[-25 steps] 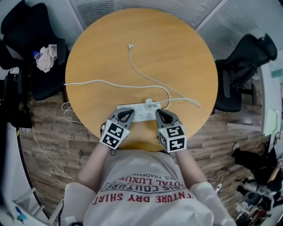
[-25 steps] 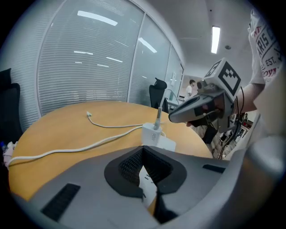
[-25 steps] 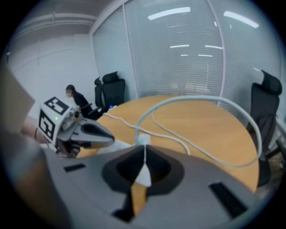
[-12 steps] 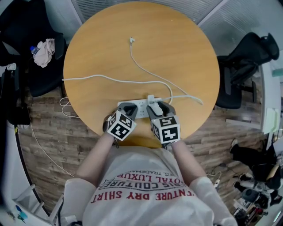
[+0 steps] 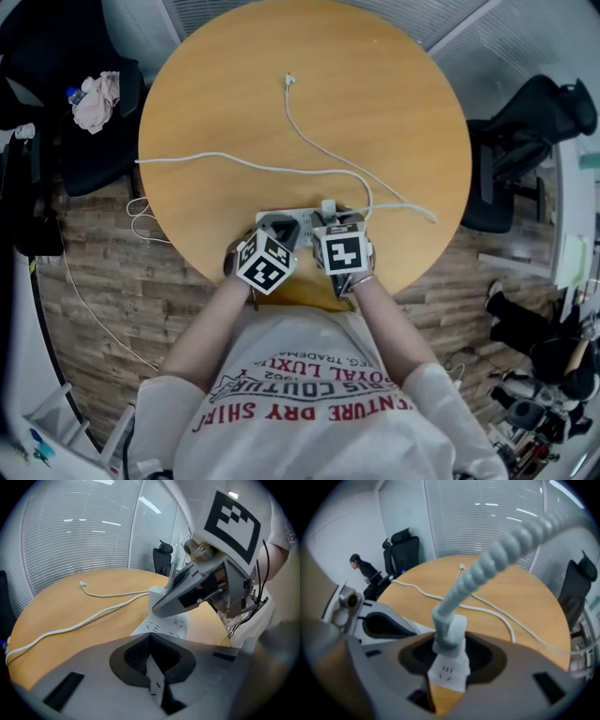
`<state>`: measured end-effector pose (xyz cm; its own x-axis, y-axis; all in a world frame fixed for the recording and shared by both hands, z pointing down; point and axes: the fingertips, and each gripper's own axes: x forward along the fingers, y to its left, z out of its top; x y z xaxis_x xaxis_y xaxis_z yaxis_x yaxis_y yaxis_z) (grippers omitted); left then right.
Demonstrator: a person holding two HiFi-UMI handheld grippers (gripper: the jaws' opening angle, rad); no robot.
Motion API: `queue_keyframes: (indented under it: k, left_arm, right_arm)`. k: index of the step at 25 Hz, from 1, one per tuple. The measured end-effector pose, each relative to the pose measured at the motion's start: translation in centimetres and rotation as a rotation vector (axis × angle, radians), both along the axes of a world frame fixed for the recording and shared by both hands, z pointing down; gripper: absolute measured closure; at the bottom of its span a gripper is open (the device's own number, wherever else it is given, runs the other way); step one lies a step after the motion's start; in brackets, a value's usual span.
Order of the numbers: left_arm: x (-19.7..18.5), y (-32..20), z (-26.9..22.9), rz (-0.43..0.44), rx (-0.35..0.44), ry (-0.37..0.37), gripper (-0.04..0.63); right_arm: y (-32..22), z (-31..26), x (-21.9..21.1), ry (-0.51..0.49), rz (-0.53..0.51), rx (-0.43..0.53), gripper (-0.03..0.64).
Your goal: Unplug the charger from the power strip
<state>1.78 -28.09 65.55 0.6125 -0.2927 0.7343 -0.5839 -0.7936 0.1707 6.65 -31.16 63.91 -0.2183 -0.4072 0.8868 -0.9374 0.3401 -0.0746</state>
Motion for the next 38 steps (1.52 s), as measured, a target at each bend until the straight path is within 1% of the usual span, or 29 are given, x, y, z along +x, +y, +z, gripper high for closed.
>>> queue_keyframes:
  k: [6,11,17,22,24,28,31,34,38]
  left_arm:
    - [0.1,0.0,0.0,-0.001,0.003,0.000,0.566]
    - [0.1,0.0,0.0,0.004,0.040,-0.014,0.565]
    - [0.1,0.2,-0.1,0.019,0.016,0.005,0.566]
    - [0.2,0.3,-0.1,0.041,0.032,-0.003,0.566]
    - [0.4,0.3,-0.2,0.039,0.027,-0.002,0.566]
    - [0.5,0.2,-0.1,0.016,-0.009,0.008,0.566]
    - [0.4,0.0,0.0,0.012,-0.008,0.001,0.566]
    - [0.2,0.0,0.1,0.012,0.007,-0.005,0.566]
    - [0.2,0.1,0.2,0.014,0.009,-0.009,0.566]
  right_arm:
    - [0.0,0.1,0.2,-0.002,0.025,-0.014,0.437]
    - [0.3,-0.1,0.3,0.018,0.047,-0.011,0.443]
    - [0.8,-0.4,0.6,0.016,0.070,-0.022,0.446]
    - [1.2,-0.4,0.9,0.019,0.096,-0.035,0.446]
    - [1.2,-0.5,0.9,0.017,0.103,-0.038,0.446]
    - [1.7,-0.7,1.0,0.037,0.115,-0.040,0.450]
    - [1.7,-1.7,1.3,0.039,0.118,-0.014,0.456]
    - [1.4,-3.2,1.3,0.049,0.084,0.038,0.459]
    - [1.2,-4.9,1.6,-0.021,0.080,0.076,0.459]
